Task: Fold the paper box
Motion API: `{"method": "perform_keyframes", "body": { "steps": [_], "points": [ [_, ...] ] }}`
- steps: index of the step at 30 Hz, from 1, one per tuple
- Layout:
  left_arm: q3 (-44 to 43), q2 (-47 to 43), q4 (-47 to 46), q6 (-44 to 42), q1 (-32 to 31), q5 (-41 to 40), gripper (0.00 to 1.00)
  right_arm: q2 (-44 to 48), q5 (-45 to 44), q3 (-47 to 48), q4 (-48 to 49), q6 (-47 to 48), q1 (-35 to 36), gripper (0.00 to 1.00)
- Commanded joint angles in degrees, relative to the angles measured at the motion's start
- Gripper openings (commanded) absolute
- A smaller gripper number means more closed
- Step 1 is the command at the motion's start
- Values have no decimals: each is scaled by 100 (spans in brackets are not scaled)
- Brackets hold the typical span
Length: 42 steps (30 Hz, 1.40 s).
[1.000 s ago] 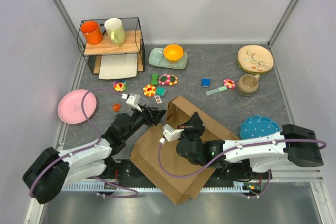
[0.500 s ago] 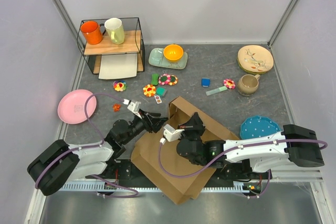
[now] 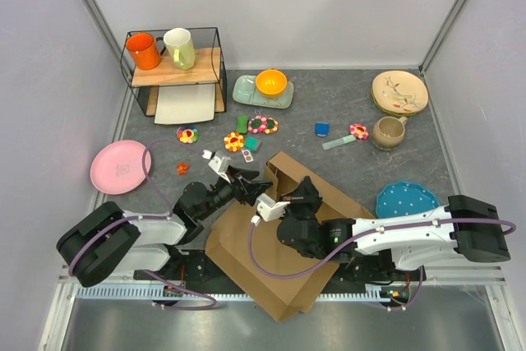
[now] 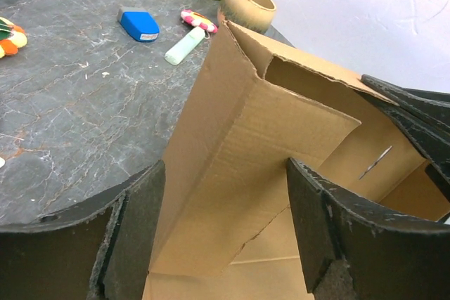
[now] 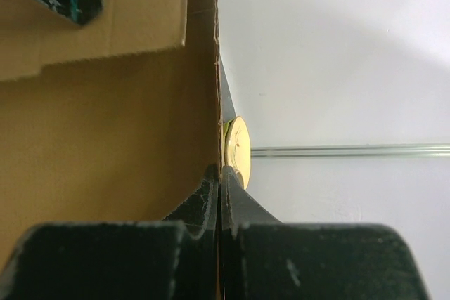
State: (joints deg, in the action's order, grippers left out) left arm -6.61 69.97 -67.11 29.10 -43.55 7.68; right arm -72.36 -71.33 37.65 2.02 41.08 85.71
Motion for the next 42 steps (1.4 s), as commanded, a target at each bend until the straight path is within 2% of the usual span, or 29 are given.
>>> {"method": "perform_keyframes", "body": {
  "steps": [1,5,10,13,16,17,19,20,21,22,23,25,27,28,30,31,33,34,40,41,42],
  "points": [
    [-331,349,-461,-493,-31,-109,78,73,286,208,-132,-390,42,0],
    [-455,666,-452,-555,-22,-389,99,90,295,217,-176,-434,42,0],
    [-727,825,-206,-880,-22,-513,99,125,313,225,-185,-443,33,0],
    [-850,912,-144,-1090,-13,-452,92,134,321,225,-185,-443,42,0],
    [-990,1044,-48,-1301,-22,-294,80,152,321,225,-185,-443,33,0],
    [-1017,1079,-30,-1337,-22,-207,69,152,321,225,-185,-443,42,0],
    [-1061,1237,-74,-1442,-13,-145,56,169,322,243,-185,-434,33,0],
    [-1070,1273,-117,-1460,-22,-136,42,178,330,243,-185,-434,33,0],
    [-1062,1325,-266,-1477,-13,-109,36,187,339,243,-185,-434,42,0],
    [-1070,1430,-311,-1495,-22,-48,24,204,330,252,-185,-434,42,0],
    [-1079,1457,-337,-1495,-22,-30,21,213,330,260,-185,-434,42,0],
    [-1114,1519,-338,-1478,-13,57,22,239,330,261,-185,-425,42,0],
    [-1140,1598,-329,-1443,-22,67,34,266,321,269,-185,-425,42,0],
    [-1158,1624,-303,-1416,-13,93,46,275,321,278,-324,-425,42,0],
    [-1237,1730,-268,-1390,-22,198,47,266,330,296,-334,-443,42,0],
    [-1246,1756,-285,-1372,-22,312,28,249,330,313,-334,-443,33,0],
    [-1211,1853,-416,-1311,-22,357,4,222,330,322,-352,-460,42,0],
    [-1185,1844,-460,-1285,-22,322,2,205,330,322,-360,-478,42,0],
    [-991,1537,-400,-1416,-22,-56,2,327,321,427,-404,-671,33,3],
    [-1000,1441,-182,-1494,-22,-126,2,380,330,462,-422,-732,42,5],
    [-1017,1266,-49,-1530,-31,-275,2,493,330,541,-448,-820,42,14]
  ]
}}
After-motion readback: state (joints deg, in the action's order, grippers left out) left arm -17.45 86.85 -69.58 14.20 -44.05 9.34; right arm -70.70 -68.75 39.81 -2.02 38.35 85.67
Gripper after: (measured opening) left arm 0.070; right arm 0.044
